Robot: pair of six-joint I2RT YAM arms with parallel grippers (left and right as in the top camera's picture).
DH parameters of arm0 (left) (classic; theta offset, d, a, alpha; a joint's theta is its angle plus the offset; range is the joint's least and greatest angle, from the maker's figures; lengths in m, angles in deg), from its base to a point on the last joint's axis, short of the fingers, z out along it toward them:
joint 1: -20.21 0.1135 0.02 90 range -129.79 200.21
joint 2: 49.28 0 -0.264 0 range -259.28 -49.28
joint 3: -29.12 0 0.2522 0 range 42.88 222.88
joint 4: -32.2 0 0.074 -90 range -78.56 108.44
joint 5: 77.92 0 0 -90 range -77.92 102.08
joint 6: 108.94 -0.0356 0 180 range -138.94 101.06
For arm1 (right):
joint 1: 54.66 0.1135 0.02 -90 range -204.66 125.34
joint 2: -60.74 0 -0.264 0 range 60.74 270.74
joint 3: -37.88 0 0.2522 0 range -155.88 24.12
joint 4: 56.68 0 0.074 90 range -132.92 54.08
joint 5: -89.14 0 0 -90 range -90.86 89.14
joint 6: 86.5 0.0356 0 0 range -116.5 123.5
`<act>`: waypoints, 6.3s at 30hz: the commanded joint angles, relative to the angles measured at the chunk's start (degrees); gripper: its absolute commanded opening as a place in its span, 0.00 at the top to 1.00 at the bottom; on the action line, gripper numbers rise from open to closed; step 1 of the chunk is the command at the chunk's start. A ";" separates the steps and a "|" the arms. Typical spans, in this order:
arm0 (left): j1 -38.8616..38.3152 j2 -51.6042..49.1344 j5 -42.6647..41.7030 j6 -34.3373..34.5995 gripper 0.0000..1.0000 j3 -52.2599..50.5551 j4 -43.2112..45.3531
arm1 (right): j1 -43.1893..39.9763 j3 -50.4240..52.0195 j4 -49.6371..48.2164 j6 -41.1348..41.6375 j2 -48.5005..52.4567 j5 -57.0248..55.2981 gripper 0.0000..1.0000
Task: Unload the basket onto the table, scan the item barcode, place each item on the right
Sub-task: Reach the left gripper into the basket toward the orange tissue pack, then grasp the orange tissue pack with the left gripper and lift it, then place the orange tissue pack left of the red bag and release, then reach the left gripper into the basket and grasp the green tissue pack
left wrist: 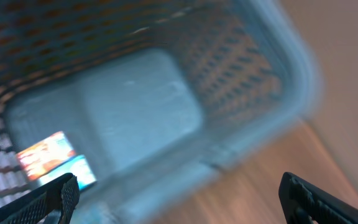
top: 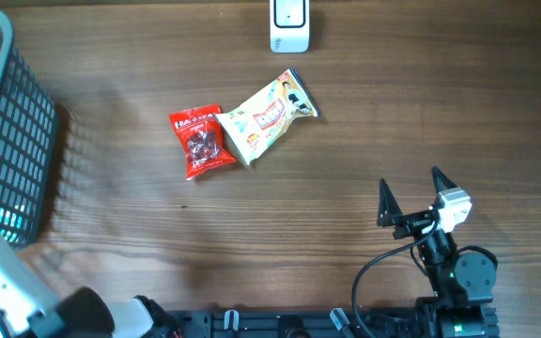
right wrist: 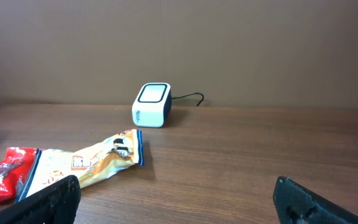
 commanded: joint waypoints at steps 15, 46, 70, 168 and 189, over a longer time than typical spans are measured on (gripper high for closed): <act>15.37 -20.59 1.20 2.36 0.00 -0.13 -5.64 | 0.20 0.07 -0.28 -0.33 -0.39 -0.72 0.00; 20.41 -33.42 1.86 1.92 0.00 -8.92 -0.28 | 0.20 0.07 -0.28 -0.33 -0.39 -0.72 0.00; 20.44 -33.40 1.81 0.63 0.96 -15.23 8.96 | 0.20 0.07 -0.28 -0.33 -0.39 -0.72 0.00; 16.35 -21.90 2.38 8.76 0.00 -8.85 -2.32 | 0.20 0.07 -0.28 -0.33 -0.39 -0.72 0.00; 16.57 -34.64 -0.44 3.58 0.00 -8.85 -8.04 | 0.20 0.07 -0.28 -0.33 -0.39 -0.72 0.00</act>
